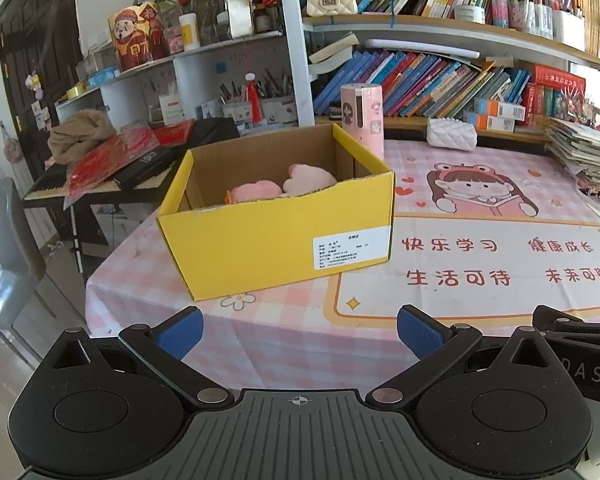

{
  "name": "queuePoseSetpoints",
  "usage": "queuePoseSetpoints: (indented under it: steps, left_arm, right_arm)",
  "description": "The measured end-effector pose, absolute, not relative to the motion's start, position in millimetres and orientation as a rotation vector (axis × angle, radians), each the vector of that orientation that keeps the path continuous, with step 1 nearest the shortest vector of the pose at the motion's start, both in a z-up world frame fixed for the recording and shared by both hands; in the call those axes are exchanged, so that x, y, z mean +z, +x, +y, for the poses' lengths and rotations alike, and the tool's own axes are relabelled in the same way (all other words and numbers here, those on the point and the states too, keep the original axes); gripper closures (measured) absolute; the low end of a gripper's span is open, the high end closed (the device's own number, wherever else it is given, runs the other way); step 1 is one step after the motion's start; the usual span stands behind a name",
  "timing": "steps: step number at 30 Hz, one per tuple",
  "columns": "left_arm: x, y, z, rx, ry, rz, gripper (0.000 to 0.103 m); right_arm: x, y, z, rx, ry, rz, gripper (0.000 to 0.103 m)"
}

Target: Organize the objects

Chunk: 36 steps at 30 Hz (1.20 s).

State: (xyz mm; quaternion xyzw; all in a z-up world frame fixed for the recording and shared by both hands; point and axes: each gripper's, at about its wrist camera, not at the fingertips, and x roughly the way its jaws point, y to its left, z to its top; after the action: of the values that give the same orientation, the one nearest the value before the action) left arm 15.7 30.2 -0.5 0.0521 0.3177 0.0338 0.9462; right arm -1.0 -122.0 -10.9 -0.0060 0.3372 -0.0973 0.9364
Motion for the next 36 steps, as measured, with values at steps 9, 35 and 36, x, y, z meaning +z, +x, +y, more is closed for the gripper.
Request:
queuePoseSetpoints:
  steps: [9, 35, 36]
  left_arm:
    - [-2.6, 17.4, 30.6, 0.078, 0.109, 0.663, 0.0]
    - [-2.0, 17.2, 30.5, 0.081, 0.085, 0.683, 0.0]
    - [-2.3, 18.0, 30.4, 0.08, 0.081, 0.686, 0.0]
  right_arm:
    - [-13.4, 1.5, -121.0, -0.198, -0.018, 0.703, 0.0]
    - [-14.1, 1.0, -119.3, -0.189, -0.024, 0.706, 0.0]
    - [-14.5, 1.4, -119.8, -0.189, -0.023, 0.707, 0.0]
